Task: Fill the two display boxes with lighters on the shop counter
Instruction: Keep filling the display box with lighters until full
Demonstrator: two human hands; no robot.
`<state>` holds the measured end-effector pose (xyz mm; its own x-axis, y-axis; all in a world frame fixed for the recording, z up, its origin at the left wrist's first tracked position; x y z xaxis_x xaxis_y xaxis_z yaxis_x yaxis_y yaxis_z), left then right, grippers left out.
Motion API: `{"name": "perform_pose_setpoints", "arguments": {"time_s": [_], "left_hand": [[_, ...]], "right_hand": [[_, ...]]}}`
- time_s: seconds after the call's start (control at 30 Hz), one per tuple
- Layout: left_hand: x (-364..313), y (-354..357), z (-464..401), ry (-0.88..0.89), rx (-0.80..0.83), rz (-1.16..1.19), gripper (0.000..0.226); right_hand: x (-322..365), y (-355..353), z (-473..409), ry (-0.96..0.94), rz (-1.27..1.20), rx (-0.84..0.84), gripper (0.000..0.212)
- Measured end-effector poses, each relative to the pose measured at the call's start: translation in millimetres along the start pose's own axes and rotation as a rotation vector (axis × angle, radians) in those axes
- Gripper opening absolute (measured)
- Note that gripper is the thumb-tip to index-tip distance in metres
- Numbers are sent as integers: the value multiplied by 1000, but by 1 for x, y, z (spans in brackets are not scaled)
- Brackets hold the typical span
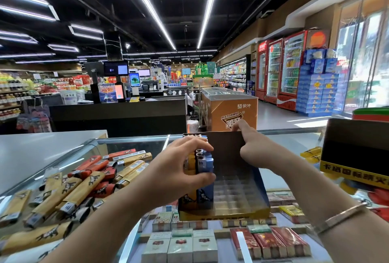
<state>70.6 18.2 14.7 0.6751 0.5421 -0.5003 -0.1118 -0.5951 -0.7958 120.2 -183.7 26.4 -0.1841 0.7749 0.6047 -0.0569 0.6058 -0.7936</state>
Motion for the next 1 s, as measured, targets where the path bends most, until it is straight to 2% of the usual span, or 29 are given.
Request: {"name": "perform_pose_setpoints", "arguments": {"time_s": [0.17,0.37,0.47,0.53,0.6,0.63,0.77,0.83,0.9,1.0], "left_hand": [[-1,-2,0,4,-10,30,31],[-4,-3,0,13,-81,43,39],[-2,-10,-2,-7,-247,80,27],[6,-20,-2,-66,-437,-36,13],[21,-31,2,-197,-510,-177,22],[28,-35,5,-289,-463,-211,30],[50,-44,19,-726,-26,-280,59],[58,-50,27,-872,128,-280,71],[66,-53,33,-958,201,-247,68],[81,-44,30,-986,190,-314,52]], "right_hand": [[3,-3,4,46,18,44,40],[4,2,3,13,130,-32,38],[5,3,3,0,126,-52,38],[5,3,3,0,131,-59,40],[6,4,3,3,137,-66,42],[7,4,3,4,139,-67,42],[8,3,4,3,133,-67,43],[7,3,4,2,133,-65,40],[7,3,3,7,141,-62,39],[8,4,3,15,147,-59,46]]}}
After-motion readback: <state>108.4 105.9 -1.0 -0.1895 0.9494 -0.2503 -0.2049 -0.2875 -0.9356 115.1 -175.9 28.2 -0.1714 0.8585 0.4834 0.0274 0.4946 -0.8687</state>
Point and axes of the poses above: each hand's wrist, its own z-axis away from the middle knuckle, its own y-axis out of the palm, x = y × z, the point moved 1 cm from there along -z, towards the middle knuckle, and after that the axes turned 10 degrees about x, right-handed, at the moved point
